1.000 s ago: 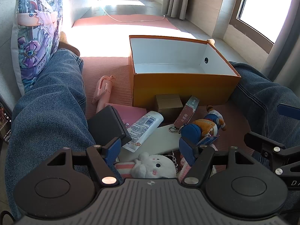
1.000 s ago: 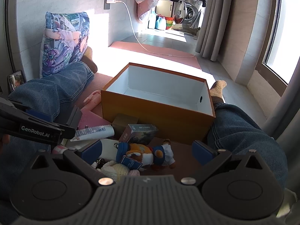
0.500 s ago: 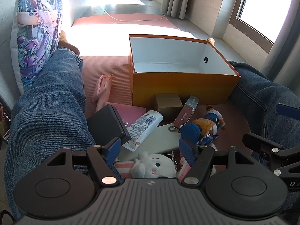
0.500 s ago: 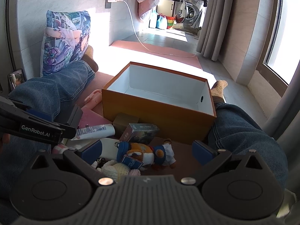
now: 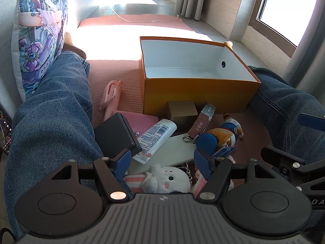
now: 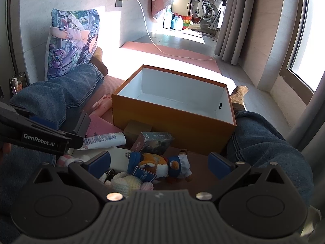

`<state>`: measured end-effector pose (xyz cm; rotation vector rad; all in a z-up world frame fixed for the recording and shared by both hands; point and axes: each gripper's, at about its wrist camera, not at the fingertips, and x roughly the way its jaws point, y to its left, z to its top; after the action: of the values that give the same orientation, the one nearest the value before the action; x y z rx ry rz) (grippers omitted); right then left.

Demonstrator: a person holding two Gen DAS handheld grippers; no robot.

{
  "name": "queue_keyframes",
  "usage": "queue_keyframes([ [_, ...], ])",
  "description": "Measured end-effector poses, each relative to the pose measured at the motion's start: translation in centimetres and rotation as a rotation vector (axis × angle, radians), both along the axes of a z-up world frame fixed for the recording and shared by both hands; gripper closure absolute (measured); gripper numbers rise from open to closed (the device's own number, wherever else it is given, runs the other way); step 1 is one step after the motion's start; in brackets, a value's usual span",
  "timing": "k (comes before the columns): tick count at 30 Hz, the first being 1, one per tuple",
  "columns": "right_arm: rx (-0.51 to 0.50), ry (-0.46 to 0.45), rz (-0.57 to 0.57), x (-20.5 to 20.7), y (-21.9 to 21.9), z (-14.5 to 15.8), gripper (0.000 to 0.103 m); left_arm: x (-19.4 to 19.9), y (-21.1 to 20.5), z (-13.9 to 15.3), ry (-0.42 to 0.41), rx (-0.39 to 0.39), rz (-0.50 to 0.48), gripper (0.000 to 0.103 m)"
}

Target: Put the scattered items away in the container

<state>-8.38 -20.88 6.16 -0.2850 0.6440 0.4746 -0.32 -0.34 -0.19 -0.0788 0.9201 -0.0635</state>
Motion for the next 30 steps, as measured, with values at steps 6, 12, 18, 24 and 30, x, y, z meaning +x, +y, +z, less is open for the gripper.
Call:
queue_keyframes([
  [6, 0.001, 0.008, 0.000, 0.1, 0.0, 0.0, 0.001, 0.1, 0.0, 0.0, 0.004, -0.001, -0.002, 0.022],
  [12, 0.005, 0.021, 0.004, 0.4, 0.0, -0.1, 0.001, 0.3, 0.3, -0.1, 0.012, -0.019, -0.005, 0.022],
  [18, 0.011, 0.048, 0.004, 1.2, 0.0, -0.3, 0.009, 0.6, 1.0, -0.2, 0.014, -0.036, -0.012, 0.027],
  [24, -0.013, 0.132, -0.007, 2.9, 0.2, -1.5, 0.027, 1.3, 1.7, -0.5, 0.037, -0.057, -0.034, 0.041],
  [30, -0.053, 0.264, 0.007, 4.8, 0.0, -2.9, 0.046, 1.7, 0.3, -0.8, 0.060, -0.081, -0.165, 0.044],
])
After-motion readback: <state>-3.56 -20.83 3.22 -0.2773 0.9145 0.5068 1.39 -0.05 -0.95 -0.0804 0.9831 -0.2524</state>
